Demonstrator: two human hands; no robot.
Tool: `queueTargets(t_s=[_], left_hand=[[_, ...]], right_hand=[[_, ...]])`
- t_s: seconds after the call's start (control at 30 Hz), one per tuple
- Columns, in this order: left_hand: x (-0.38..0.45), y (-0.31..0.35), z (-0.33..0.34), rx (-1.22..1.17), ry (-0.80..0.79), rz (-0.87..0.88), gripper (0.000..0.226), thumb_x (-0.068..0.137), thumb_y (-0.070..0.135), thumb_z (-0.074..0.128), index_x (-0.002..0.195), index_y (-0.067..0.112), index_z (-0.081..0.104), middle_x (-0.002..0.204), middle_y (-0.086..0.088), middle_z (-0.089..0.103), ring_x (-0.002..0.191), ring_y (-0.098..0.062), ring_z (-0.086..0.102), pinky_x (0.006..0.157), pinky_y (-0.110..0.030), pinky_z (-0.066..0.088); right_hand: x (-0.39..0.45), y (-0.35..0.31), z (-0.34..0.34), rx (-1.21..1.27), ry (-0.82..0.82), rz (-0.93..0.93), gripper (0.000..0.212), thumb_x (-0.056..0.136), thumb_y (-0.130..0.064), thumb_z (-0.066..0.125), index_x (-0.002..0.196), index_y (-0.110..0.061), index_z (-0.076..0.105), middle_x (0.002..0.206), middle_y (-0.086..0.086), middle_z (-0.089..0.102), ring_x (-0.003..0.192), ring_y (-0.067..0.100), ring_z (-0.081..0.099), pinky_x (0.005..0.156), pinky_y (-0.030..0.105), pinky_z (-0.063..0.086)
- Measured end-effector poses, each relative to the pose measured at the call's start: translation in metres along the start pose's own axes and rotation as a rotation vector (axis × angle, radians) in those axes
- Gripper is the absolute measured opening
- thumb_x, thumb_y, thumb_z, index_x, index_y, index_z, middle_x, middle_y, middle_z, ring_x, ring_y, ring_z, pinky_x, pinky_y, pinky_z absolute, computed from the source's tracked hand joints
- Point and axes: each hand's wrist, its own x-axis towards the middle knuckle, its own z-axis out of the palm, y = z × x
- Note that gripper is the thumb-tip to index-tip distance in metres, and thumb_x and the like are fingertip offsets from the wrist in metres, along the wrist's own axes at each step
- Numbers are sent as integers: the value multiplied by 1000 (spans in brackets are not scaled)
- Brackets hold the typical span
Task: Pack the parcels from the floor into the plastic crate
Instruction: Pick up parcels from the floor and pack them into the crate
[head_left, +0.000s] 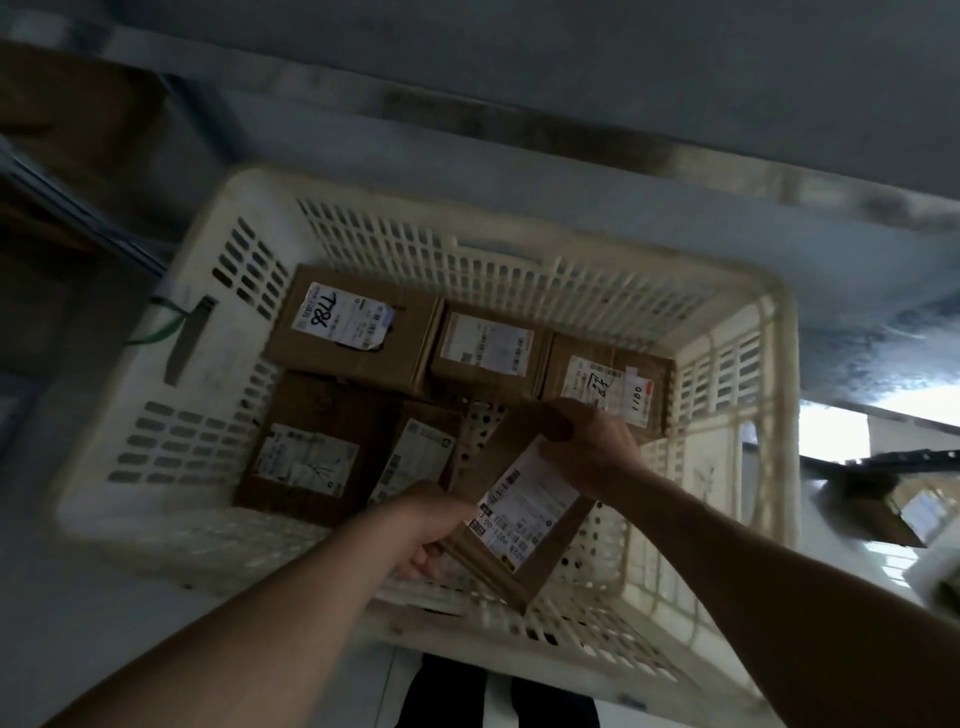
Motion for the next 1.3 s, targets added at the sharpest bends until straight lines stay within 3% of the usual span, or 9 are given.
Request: queueTargets(t_s=[0.17,0.33,0.43,0.53,0.63,0.77,0.9,1.13,1.3], left_hand=[[6,0,-9,162,6,24,58,94,50,53,142,19,43,114,-13,59,93,-25,65,90,-38,53],[17,2,-7,323,-26,87,58,95,49,52,141,14,44,129,-12,58,105,-22,60,87,-34,51],[25,7,-4,480,10,151,44,97,42,49,128,11,56,108,-5,58,98,-20,55,82,-29,44],[33,13,-3,472,39,181,35,98,39,50,115,11,60,98,-6,58,93,-21,55,75,-28,44],[40,17,-1,350,49,239,53,97,42,53,140,12,45,130,-10,55,111,-25,56,90,-32,48],[50,21,8,247,15,300,60,95,42,56,148,22,36,146,-5,46,124,-26,50,102,-37,46],[55,19,12,287,22,286,54,97,35,55,146,20,38,144,-6,47,126,-26,49,103,-37,44],[55,10,10,412,189,255,52,91,46,55,134,18,50,132,-8,51,112,-26,55,96,-38,48],[44,12,11,454,168,279,44,93,41,55,128,15,54,126,-7,56,108,-24,57,95,-39,50]], right_hand=[[11,-6,10,-87,-34,-34,48,93,-28,61,136,-45,49,111,-8,57,94,11,49,66,21,42],[21,-10,28,-125,-120,-87,50,89,-37,63,135,-47,46,130,-5,61,118,21,57,105,47,42],[18,-7,42,-91,-62,-89,56,85,-33,65,136,-47,45,147,-11,47,134,20,44,111,52,36],[14,4,54,10,110,27,63,78,-30,63,137,-39,44,150,-8,40,136,24,41,104,54,43],[14,15,58,75,195,251,70,79,-27,67,142,-30,37,143,0,40,126,28,46,100,53,47],[16,26,63,391,48,479,42,83,-22,70,119,-18,50,114,8,63,90,25,66,76,43,60],[10,24,65,497,-137,443,7,92,-13,62,90,-20,61,90,6,70,66,15,63,47,22,46],[-1,21,77,466,-201,412,23,91,-19,64,78,-33,52,98,4,70,87,22,68,70,35,54],[-11,13,64,388,-195,385,25,92,-22,64,75,-30,48,89,0,65,77,16,63,69,29,52]])
